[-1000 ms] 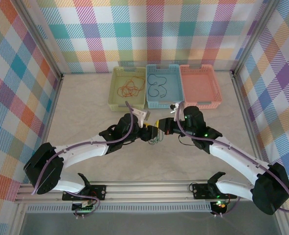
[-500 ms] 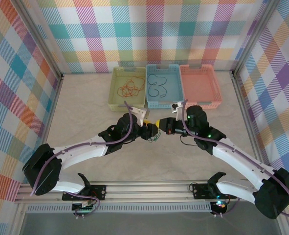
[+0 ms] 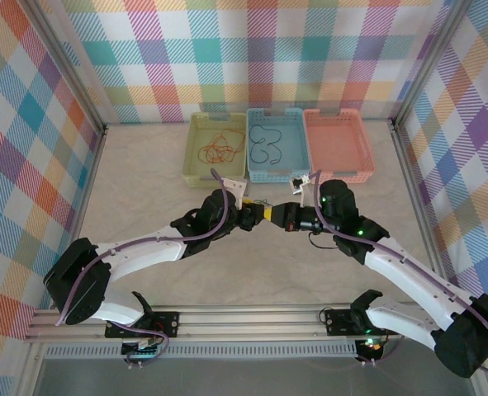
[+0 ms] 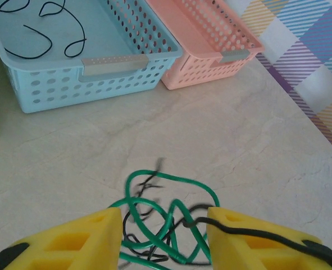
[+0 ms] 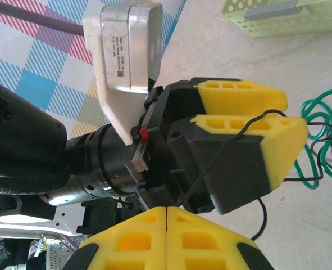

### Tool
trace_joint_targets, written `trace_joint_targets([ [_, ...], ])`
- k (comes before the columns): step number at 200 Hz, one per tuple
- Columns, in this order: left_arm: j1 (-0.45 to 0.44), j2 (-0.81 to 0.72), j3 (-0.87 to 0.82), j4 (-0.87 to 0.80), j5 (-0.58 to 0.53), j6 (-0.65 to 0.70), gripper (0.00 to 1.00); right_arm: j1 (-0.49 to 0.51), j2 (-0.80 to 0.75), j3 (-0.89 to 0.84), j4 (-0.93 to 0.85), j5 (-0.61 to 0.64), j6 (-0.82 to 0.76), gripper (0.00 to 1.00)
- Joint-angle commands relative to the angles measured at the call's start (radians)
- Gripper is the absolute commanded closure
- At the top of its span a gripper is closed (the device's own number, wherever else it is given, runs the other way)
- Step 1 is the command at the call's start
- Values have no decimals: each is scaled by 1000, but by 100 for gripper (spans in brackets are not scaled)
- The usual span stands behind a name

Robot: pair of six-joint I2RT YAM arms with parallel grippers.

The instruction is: Untangle the cables

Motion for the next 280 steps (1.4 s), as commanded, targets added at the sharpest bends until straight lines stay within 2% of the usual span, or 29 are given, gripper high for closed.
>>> trace_joint_targets([
  [1,-2,21,46,-31,-57,-17,56,5,-20,57,-23,-60,-29,100],
  [62,5,51,68,-76,-148,-64,56,5,-21,98,-83,-163,-72,100],
  [113,22,72,95,-107,-157,-85,56,5,-57,110,-119,-192,-89,100],
  [184,42,100,124,-140,-168,-94,56,5,-93,121,-58,-301,-20,100],
  [215,47,98,124,-152,-166,-93,56,5,-105,136,-80,-294,-33,100],
  [280,47,17,88,-208,-141,-74,54,-5,-73,133,-129,-86,-105,100],
])
